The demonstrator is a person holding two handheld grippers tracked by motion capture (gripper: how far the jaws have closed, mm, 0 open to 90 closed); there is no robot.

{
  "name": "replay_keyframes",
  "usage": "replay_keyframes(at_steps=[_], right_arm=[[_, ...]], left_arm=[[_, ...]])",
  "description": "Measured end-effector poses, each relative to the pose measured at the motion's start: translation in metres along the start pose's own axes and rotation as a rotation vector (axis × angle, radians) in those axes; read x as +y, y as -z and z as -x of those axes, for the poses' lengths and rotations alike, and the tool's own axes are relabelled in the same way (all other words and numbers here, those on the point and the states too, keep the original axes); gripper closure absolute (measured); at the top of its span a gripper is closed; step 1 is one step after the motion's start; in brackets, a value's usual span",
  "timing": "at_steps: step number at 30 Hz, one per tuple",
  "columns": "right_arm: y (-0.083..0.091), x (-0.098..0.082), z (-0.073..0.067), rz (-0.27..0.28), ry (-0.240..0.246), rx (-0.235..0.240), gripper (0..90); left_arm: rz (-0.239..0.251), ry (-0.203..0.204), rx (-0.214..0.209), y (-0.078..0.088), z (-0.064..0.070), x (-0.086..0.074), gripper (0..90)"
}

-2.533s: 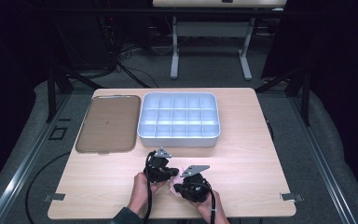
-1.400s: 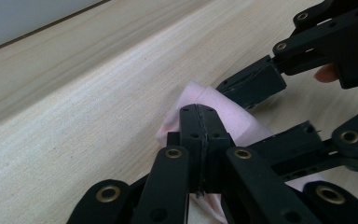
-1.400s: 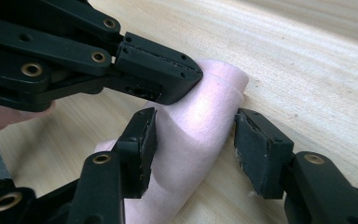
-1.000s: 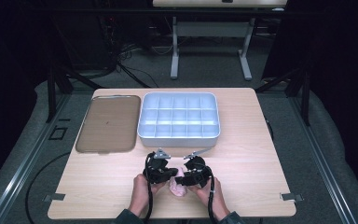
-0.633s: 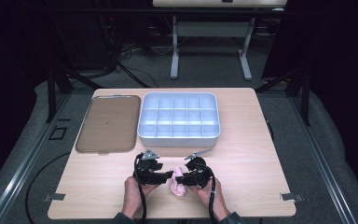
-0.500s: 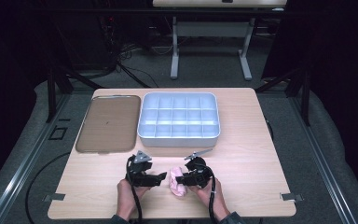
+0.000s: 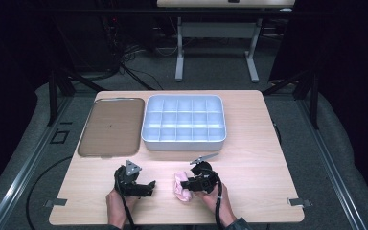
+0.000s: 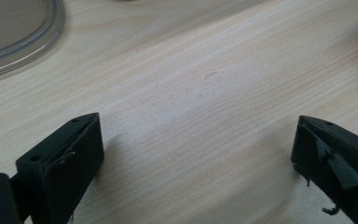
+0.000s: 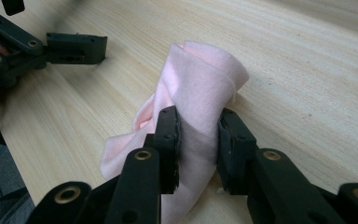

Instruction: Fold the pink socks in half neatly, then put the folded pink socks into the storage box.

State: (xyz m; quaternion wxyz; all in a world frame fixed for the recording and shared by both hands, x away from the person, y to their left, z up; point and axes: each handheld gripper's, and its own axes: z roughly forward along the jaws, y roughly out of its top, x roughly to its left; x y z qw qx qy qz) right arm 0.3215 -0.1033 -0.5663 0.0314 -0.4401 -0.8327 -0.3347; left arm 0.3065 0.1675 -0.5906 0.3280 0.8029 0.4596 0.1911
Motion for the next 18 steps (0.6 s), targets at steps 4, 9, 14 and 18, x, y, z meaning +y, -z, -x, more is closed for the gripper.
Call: replay_keyframes(at_steps=[4, 9, 14, 18], right_arm=[[-0.0004, -0.0004, -0.0003, 0.007, -0.002, 0.003, 71.9], [-0.0005, -0.0013, -0.0013, 0.015, 0.002, -0.004, 71.9], [0.0001, -0.0022, -0.0002, 0.016, 0.007, 0.008, 72.3], [0.0001, -0.0048, 0.0024, 0.039, 0.005, 0.027, 73.2]], left_arm=[[0.011, -0.007, -0.007, -0.0004, -0.0010, -0.0016, 0.0], [0.011, -0.012, -0.015, -0.0006, -0.0017, -0.0015, 0.0], [0.011, -0.017, -0.019, -0.0007, -0.0018, -0.0015, 0.0], [0.011, -0.017, -0.019, -0.0007, -0.0017, -0.0016, 0.0]])
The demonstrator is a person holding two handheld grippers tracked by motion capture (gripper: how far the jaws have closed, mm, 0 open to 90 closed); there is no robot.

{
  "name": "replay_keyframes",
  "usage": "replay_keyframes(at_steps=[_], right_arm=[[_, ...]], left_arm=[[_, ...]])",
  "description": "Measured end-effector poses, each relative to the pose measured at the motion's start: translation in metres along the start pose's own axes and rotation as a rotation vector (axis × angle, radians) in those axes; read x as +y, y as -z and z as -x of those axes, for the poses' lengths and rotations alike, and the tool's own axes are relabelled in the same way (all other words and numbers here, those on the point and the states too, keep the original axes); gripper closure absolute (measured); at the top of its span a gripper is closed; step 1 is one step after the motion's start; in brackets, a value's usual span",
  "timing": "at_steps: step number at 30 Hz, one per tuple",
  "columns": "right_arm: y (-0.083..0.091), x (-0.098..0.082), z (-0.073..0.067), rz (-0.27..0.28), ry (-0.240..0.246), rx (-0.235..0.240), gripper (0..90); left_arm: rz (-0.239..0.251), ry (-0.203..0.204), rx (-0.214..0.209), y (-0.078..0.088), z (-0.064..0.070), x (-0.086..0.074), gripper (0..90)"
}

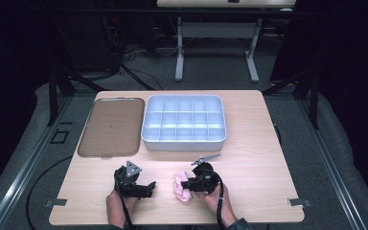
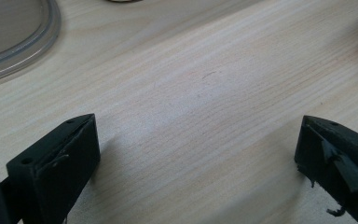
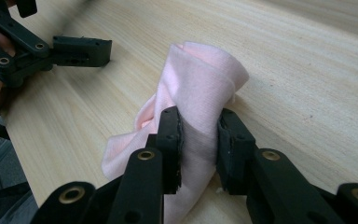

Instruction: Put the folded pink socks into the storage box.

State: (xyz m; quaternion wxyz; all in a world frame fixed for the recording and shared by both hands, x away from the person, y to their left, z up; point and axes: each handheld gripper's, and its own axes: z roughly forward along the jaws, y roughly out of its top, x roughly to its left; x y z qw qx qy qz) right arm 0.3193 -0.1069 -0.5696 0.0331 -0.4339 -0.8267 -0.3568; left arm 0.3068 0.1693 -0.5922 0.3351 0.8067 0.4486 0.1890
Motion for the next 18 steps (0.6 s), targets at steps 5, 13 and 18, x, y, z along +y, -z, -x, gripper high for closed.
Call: replay_keyframes(at_steps=[5, 13, 18], right_arm=[[0.0009, -0.0013, 0.0014, 0.011, -0.001, 0.015, 74.5], [0.0044, -0.0019, -0.0035, 0.028, 0.028, 0.008, 75.4], [0.0102, -0.0016, -0.0082, 0.050, 0.055, -0.005, 75.5]], left_arm=[[0.001, -0.001, 0.002, -0.0001, -0.0001, 0.0001, 0.0], [0.003, 0.002, 0.004, -0.0005, -0.0002, 0.0004, 0.0], [0.001, 0.001, 0.002, -0.0005, -0.0003, 0.0006, 0.0]])
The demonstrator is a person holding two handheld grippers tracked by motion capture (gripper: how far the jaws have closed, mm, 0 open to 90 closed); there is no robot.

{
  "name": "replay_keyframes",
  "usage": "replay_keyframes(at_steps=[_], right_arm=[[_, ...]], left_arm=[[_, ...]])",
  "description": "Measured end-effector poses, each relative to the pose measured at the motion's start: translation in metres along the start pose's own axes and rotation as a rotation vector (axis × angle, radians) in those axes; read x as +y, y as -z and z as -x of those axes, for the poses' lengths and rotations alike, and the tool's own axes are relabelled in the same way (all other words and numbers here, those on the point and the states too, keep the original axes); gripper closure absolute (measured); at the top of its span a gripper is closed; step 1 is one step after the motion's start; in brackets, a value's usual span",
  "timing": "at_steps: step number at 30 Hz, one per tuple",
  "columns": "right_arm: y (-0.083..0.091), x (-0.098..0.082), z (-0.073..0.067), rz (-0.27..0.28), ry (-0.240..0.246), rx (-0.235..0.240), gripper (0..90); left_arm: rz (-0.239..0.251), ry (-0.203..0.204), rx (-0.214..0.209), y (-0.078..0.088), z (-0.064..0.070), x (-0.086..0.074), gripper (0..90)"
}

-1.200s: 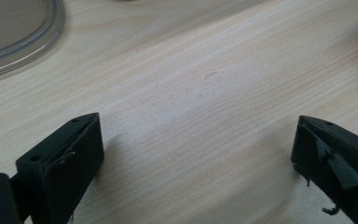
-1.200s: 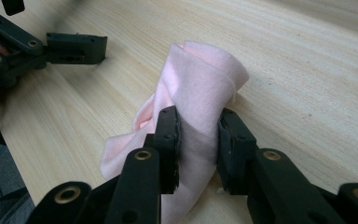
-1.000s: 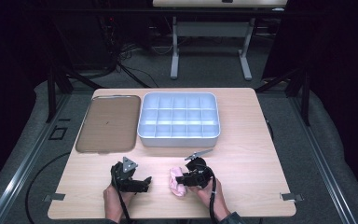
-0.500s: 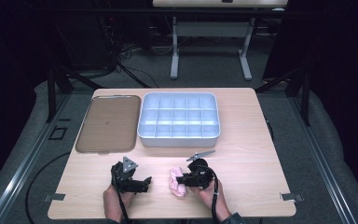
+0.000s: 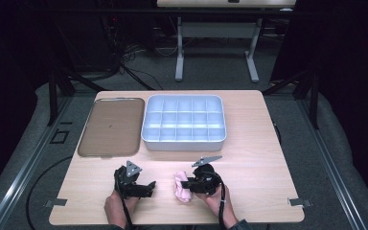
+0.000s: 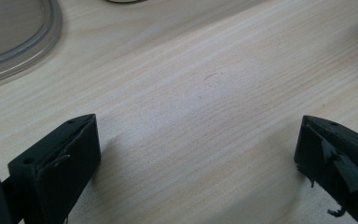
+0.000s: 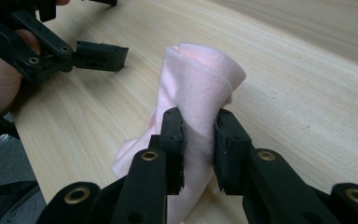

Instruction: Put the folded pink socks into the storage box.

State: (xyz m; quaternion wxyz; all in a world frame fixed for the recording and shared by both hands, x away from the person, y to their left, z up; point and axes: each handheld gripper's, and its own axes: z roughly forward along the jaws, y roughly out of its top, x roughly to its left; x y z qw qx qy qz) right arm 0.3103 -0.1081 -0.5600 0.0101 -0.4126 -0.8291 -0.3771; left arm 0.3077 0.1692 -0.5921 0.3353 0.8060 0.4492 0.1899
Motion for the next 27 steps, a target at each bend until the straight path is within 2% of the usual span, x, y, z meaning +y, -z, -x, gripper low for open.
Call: replay_keyframes(at_steps=[13, 19, 27], right_arm=[[0.023, 0.003, 0.003, 0.086, 0.015, -0.034, 75.4], [0.031, 0.004, 0.006, 0.093, 0.021, -0.051, 75.4], [0.043, 0.004, 0.012, 0.127, 0.001, -0.078, 75.3]], left_arm=[[0.004, -0.006, -0.007, -0.001, 0.001, 0.000, 0.2], [0.005, -0.009, -0.007, -0.001, 0.001, 0.000, 0.2], [0.005, -0.009, -0.007, -0.001, 0.001, 0.000, 0.3]])
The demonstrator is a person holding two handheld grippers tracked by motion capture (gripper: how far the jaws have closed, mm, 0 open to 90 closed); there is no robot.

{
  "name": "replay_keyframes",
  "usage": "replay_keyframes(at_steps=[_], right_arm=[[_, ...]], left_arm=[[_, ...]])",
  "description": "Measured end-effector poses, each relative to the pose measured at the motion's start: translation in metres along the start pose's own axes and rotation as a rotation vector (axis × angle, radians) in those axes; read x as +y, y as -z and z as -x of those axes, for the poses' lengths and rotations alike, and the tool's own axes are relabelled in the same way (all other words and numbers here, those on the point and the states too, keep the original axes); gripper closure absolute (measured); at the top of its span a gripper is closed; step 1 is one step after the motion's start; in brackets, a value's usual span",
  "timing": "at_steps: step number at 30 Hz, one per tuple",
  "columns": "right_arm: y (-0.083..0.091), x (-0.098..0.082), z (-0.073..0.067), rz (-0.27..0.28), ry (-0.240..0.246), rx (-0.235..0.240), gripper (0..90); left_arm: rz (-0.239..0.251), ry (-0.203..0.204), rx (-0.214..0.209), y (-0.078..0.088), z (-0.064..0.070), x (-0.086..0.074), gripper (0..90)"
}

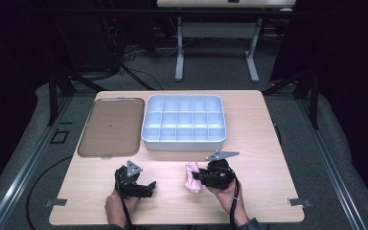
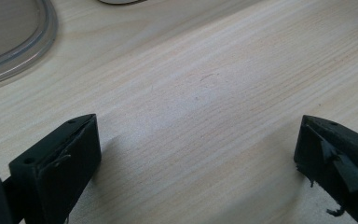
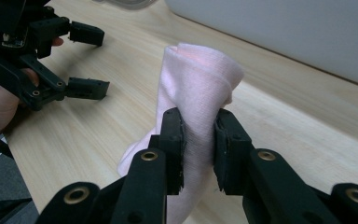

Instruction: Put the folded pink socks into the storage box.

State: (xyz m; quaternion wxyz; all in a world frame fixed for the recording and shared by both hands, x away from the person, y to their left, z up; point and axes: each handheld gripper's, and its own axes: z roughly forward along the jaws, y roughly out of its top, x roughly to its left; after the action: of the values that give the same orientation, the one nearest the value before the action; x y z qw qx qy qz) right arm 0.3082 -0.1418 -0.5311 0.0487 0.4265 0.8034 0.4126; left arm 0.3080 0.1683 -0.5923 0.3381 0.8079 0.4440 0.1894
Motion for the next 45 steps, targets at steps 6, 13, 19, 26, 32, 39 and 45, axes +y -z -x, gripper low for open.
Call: replay_keyframes(at_steps=[6, 13, 19, 26, 32, 39, 45], right_arm=[[0.011, 0.001, 0.008, 0.011, 0.005, -0.028, 75.3], [0.022, 0.002, 0.016, 0.035, -0.005, -0.057, 75.3], [0.030, 0.006, 0.021, 0.049, -0.008, -0.078, 75.3], [0.036, 0.011, 0.024, 0.067, -0.009, -0.092, 75.2], [0.044, 0.019, 0.026, 0.075, 0.001, -0.110, 75.2], [0.050, 0.028, 0.028, 0.099, 0.008, -0.120, 75.3], [0.059, 0.039, 0.032, 0.121, 0.009, -0.129, 75.3]], left_arm=[[0.000, 0.000, 0.000, 0.000, 0.000, 0.000, 0.3], [0.000, 0.000, 0.000, 0.000, 0.000, 0.000, 0.3], [0.000, 0.000, 0.000, 0.000, 0.000, 0.000, 0.4], [0.000, -0.005, -0.002, 0.001, 0.000, 0.000, 0.8], [0.000, -0.004, -0.004, 0.000, 0.000, 0.000, 1.1], [0.000, -0.004, -0.004, 0.000, 0.000, 0.000, 1.1], [0.000, -0.004, -0.004, 0.000, 0.000, 0.000, 1.1]])
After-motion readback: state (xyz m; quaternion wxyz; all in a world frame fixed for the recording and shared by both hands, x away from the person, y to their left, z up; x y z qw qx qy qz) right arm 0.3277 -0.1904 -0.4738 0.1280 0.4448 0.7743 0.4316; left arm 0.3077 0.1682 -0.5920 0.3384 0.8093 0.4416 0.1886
